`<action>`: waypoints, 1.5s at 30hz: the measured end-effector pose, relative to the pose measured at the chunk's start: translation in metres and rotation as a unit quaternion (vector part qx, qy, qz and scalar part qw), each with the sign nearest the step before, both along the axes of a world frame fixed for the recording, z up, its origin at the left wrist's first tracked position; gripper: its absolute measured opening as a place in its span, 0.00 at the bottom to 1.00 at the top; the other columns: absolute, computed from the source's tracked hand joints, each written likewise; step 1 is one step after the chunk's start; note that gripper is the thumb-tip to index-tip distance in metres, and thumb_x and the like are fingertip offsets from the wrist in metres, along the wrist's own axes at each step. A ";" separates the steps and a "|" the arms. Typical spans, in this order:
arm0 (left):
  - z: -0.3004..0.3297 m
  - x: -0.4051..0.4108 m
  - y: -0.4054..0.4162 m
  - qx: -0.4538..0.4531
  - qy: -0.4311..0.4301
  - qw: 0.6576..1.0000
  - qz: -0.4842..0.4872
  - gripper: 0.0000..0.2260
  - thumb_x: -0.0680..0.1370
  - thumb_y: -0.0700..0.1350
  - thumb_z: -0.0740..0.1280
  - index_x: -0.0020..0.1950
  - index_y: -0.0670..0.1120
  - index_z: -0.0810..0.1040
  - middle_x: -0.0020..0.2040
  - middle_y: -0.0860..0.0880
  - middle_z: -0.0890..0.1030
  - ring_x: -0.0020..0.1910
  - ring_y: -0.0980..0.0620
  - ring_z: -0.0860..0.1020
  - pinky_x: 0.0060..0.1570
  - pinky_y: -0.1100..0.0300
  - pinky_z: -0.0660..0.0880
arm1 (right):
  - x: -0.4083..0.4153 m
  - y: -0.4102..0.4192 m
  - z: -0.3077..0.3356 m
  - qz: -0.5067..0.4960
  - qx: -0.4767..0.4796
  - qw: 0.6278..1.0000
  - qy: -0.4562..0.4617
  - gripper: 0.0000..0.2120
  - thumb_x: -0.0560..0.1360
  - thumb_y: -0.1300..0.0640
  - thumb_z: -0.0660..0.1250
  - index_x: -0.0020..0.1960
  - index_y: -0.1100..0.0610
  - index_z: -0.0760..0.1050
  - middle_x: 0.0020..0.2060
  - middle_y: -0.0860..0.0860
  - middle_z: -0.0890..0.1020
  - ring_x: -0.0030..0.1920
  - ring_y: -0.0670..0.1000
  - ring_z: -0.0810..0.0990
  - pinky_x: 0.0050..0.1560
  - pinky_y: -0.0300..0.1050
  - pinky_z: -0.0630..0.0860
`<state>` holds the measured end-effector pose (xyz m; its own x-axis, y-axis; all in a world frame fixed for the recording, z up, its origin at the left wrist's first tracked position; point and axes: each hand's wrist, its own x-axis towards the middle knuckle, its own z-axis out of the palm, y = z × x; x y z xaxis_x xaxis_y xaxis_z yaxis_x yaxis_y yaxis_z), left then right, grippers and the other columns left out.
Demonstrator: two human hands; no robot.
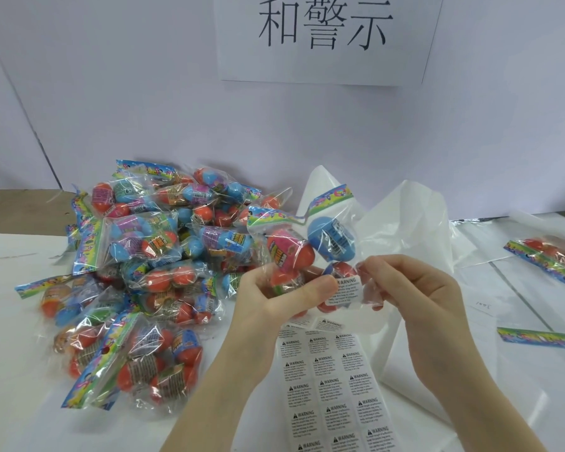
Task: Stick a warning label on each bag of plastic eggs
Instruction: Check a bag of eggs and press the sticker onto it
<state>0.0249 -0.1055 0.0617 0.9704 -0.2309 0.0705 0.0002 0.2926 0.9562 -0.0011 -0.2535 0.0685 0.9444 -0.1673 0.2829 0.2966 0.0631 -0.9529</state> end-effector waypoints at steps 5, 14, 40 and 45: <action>0.000 0.000 -0.001 0.004 -0.008 1.000 -0.014 0.10 0.53 0.49 0.75 0.32 0.48 0.84 0.33 0.48 0.84 0.33 0.52 0.81 0.36 0.65 0.75 | 0.000 0.003 0.000 -0.009 -0.007 1.000 0.005 0.10 0.68 0.54 0.63 0.31 0.50 0.81 0.27 0.46 0.80 0.27 0.41 0.73 0.32 0.30 0.71; 0.003 -0.001 -0.002 0.000 -0.018 1.000 -0.018 0.05 0.60 0.39 0.73 0.31 0.49 0.84 0.31 0.49 0.83 0.30 0.55 0.81 0.32 0.67 0.75 | -0.001 0.004 0.002 -0.035 -0.002 0.999 -0.034 0.05 0.68 0.55 0.73 0.33 0.50 0.82 0.27 0.44 0.80 0.27 0.39 0.73 0.31 0.29 0.69; 0.000 -0.004 -0.011 0.017 -0.043 0.999 0.018 0.12 0.64 0.54 0.73 0.37 0.46 0.82 0.31 0.51 0.83 0.31 0.58 0.80 0.33 0.71 0.74 | 0.000 0.005 -0.003 -0.028 -0.028 0.999 -0.010 0.17 0.55 0.53 0.81 0.43 0.50 0.82 0.38 0.48 0.85 0.34 0.47 0.82 0.38 0.34 0.77; 0.000 -0.003 -0.007 -0.011 -0.011 1.000 -0.026 0.22 0.69 0.63 0.58 0.42 0.51 0.85 0.40 0.49 0.85 0.39 0.52 0.81 0.40 0.64 0.77 | 0.002 0.002 -0.001 -0.007 0.057 0.998 0.002 0.14 0.57 0.51 0.74 0.41 0.53 0.83 0.34 0.51 0.85 0.29 0.46 0.80 0.31 0.33 0.75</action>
<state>0.0220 -0.1125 0.0617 0.9555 -0.2785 0.0970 -0.0049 0.3137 0.9495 0.0006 -0.2511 0.0678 0.9429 -0.2114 0.2573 0.2941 0.1663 -0.9412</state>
